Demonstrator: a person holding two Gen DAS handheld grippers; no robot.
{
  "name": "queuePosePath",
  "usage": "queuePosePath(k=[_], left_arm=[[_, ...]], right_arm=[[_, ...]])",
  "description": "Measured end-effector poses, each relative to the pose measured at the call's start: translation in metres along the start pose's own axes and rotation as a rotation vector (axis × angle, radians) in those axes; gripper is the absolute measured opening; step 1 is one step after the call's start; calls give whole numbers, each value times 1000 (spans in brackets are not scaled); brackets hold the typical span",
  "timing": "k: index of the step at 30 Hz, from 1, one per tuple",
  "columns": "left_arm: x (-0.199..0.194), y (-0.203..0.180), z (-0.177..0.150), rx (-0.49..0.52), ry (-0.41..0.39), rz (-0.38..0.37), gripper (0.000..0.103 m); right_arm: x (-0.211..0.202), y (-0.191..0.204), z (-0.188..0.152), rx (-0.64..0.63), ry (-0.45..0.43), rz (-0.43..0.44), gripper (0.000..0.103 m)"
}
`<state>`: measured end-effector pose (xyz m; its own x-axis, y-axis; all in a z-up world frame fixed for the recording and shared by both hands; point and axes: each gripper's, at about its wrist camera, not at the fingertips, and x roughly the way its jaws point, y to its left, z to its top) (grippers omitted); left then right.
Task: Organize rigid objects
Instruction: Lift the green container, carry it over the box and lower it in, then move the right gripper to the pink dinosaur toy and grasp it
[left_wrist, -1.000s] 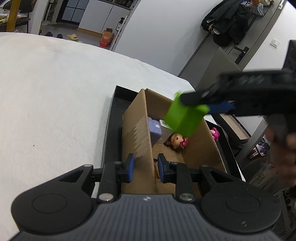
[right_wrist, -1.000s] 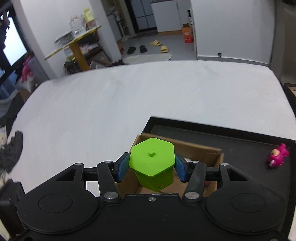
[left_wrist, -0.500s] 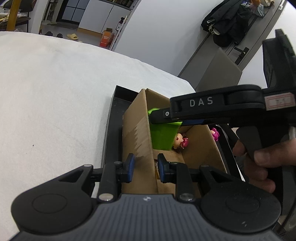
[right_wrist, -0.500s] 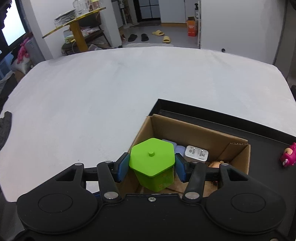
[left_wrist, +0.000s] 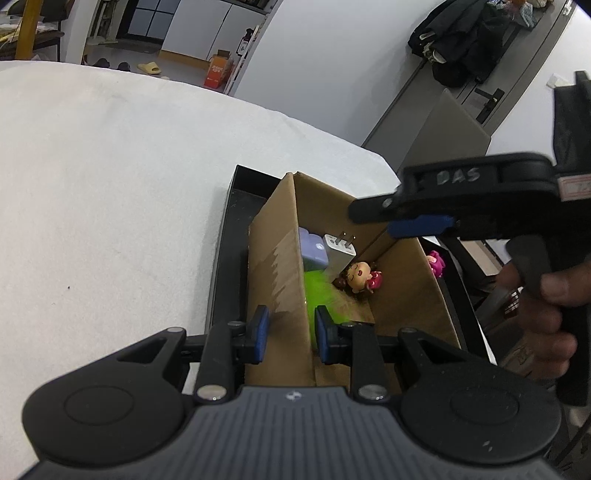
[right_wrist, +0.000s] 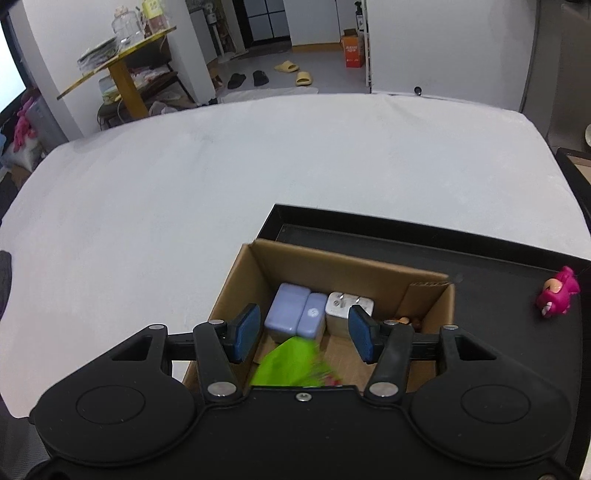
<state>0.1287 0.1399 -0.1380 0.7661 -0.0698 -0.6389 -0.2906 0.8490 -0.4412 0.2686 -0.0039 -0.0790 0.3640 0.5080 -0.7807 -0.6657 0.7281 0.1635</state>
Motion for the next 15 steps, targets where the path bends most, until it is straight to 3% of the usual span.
queuePosePath(k=[15], left_arm=[[5,-16,4,85,67,101,22]], right_arm=[[-34,-77,0,110,-122,-28,53]])
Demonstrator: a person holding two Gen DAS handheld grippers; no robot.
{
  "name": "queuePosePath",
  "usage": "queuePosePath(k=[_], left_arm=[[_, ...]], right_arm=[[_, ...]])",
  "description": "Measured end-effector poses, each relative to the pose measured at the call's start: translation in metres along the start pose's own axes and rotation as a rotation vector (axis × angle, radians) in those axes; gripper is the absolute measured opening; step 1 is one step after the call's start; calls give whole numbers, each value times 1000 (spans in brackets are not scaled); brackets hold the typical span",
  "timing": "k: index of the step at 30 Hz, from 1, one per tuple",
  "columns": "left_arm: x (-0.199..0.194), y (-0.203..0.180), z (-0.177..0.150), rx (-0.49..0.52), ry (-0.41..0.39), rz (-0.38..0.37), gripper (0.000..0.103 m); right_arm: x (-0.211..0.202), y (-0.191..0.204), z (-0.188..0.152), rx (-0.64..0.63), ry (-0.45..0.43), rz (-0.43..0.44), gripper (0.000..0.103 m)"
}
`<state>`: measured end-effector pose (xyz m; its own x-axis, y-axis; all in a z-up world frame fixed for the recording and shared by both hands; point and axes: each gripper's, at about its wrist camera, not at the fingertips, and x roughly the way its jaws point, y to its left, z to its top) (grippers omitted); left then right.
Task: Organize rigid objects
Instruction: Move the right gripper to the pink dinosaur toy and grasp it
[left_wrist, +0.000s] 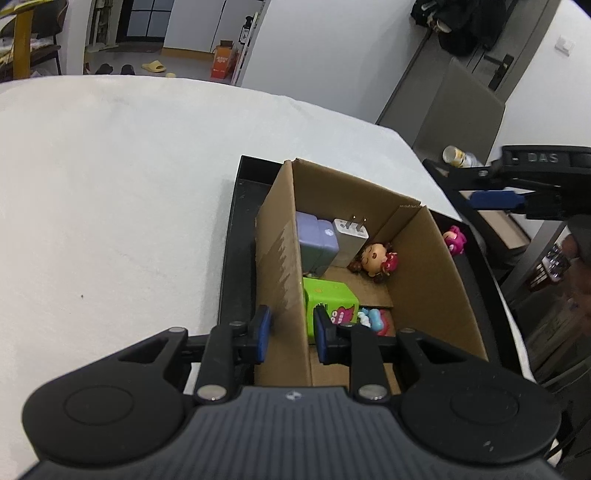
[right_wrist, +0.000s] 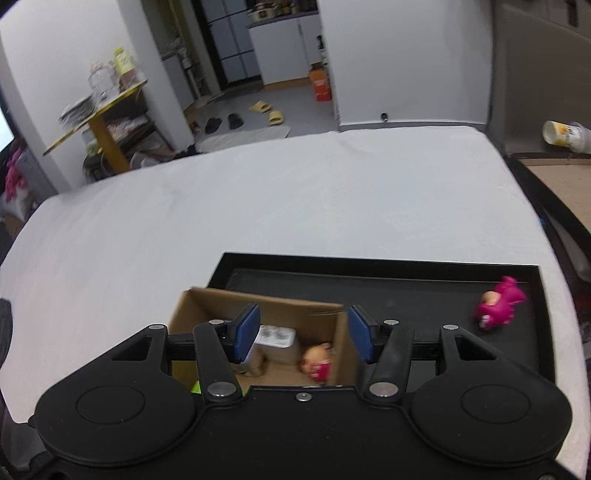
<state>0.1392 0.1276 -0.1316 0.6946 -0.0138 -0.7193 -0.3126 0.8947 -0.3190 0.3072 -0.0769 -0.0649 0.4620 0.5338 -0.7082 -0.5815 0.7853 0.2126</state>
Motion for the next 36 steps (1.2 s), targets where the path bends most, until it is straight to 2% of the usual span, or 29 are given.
queuePosePath(k=[17,22,24,29,32,36], left_arm=[[5,-19,10,29,69,100,22],[5,-22,11,22,74,123,22],[7,-24,12,23,76,132,22],[7,-27,13,24,79,150,21],[7,-27,13,25,81,155,20],[8,-28,14,17,82,161,20]], right_arm=[[-24,-91,-9,143,-96,-42,53],[-25,-117,-13,164,-110,-79,54],[-25,-127,-16,172,-111,-111,61],[-21,-153,-21,194,-99,-161,62],[-19,-171,-24,219,-103,-156,64],[-15,-197,-27,286,-84,-83,65]])
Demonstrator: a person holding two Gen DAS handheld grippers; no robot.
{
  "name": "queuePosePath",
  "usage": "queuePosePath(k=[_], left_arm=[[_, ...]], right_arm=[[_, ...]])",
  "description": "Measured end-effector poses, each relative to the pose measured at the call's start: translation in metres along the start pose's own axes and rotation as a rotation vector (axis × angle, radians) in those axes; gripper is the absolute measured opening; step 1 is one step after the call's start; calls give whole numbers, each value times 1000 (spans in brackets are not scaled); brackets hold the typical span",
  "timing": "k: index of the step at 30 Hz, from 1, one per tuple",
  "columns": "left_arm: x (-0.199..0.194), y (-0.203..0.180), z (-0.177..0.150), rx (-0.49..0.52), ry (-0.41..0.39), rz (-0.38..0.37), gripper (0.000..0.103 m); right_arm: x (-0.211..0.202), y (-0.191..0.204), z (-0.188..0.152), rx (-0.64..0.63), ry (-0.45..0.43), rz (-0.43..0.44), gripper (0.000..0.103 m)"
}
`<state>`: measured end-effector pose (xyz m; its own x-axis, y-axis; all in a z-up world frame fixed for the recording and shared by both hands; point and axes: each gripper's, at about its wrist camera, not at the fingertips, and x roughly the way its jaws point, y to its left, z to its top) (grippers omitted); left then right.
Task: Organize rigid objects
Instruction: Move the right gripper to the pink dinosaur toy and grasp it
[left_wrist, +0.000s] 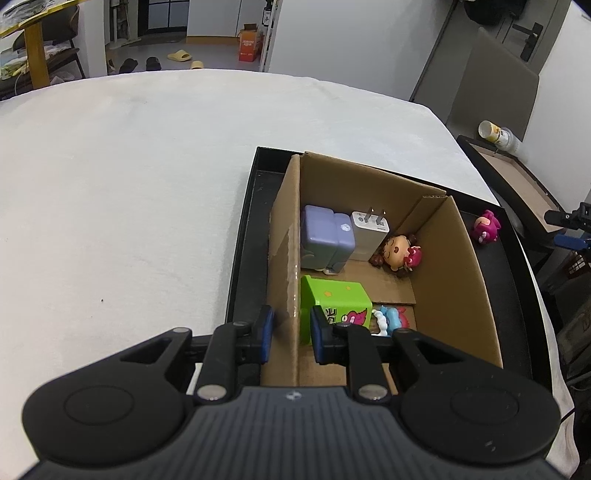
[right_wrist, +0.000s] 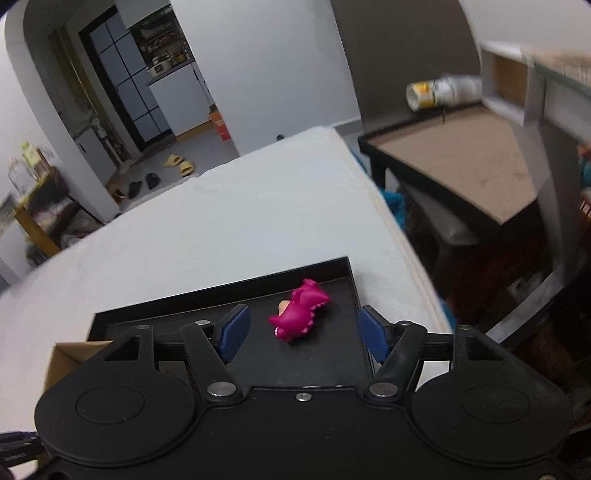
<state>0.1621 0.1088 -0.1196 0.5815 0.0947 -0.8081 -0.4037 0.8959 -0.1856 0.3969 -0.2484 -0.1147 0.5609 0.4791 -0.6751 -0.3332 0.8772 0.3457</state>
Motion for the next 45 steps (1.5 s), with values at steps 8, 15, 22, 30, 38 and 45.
queuePosePath(k=[8,15,22,30,38,45], left_arm=[[2,3,0,-9,3,-10,20],[5,10,4,-13,20,-34,18],[11,15,10,-26,47,-50,17],[19,16,15,-24,80,-51,17],[21,18,18,-30,96,-55,17],[21,18,16,-37,90,-57,17]], right_arm=[[13,-5,4,-65,17,55,65],[36,5,3,-193,66,54,66],[51,21,2,-388,78,64,75],[70,31,-4,-558,108,49,76],[91,35,-3,-630,143,26,79],[101,35,-6,-650,163,6,70]])
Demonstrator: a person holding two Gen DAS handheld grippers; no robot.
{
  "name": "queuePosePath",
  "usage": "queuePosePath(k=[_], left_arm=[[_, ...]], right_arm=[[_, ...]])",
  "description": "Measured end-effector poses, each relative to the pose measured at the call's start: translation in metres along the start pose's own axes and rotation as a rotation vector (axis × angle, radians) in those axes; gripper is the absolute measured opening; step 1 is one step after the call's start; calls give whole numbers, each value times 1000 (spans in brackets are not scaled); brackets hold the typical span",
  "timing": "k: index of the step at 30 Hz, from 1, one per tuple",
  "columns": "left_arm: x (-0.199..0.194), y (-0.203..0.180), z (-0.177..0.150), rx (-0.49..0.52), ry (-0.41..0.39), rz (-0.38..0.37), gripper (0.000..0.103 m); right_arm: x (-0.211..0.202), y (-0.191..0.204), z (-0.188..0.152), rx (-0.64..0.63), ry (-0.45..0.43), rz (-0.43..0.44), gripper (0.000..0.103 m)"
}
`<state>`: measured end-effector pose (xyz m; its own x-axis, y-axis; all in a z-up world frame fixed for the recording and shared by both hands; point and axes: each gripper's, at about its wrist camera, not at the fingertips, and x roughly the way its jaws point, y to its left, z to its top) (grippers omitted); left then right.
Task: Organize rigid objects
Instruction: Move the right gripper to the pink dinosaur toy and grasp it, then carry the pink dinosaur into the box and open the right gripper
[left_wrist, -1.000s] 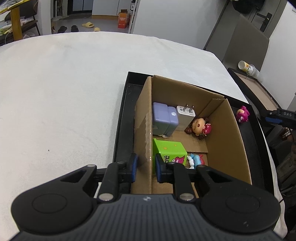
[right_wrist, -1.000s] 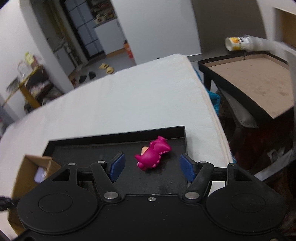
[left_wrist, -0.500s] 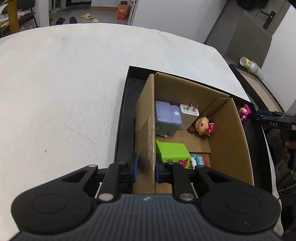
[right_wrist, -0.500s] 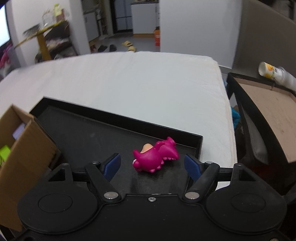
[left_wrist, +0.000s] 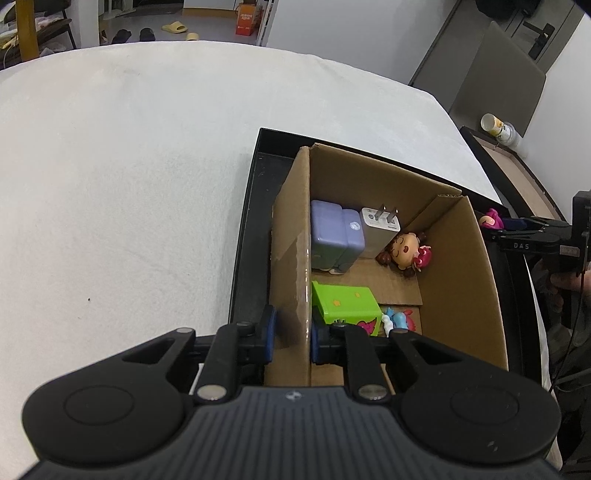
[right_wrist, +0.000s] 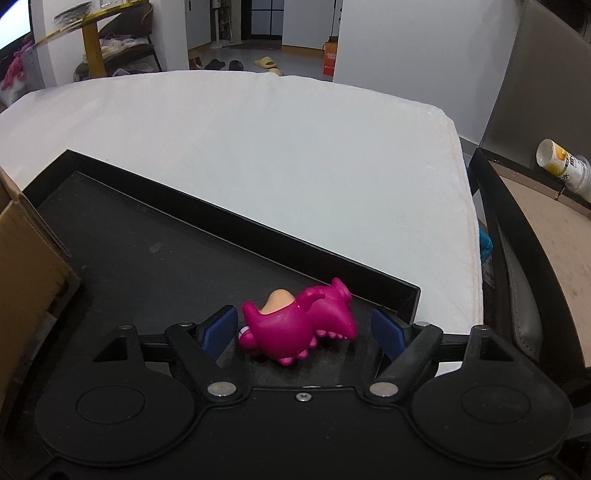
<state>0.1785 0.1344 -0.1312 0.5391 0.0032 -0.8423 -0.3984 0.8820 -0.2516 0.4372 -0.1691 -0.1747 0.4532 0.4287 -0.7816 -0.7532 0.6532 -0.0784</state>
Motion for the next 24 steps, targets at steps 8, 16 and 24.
queuePosePath(k=[8,16,24], left_arm=[[-2,0,-1,1,-14,4,17],[-2,-3,-1,20,-19,16,17],[-4,-6,-1,35,-21,23,17]], right_arm=[[-14,8,3,3,2,5,64],[-45,27,17,9,-51,45,64],[-74,45,29,14,-100,89,64]])
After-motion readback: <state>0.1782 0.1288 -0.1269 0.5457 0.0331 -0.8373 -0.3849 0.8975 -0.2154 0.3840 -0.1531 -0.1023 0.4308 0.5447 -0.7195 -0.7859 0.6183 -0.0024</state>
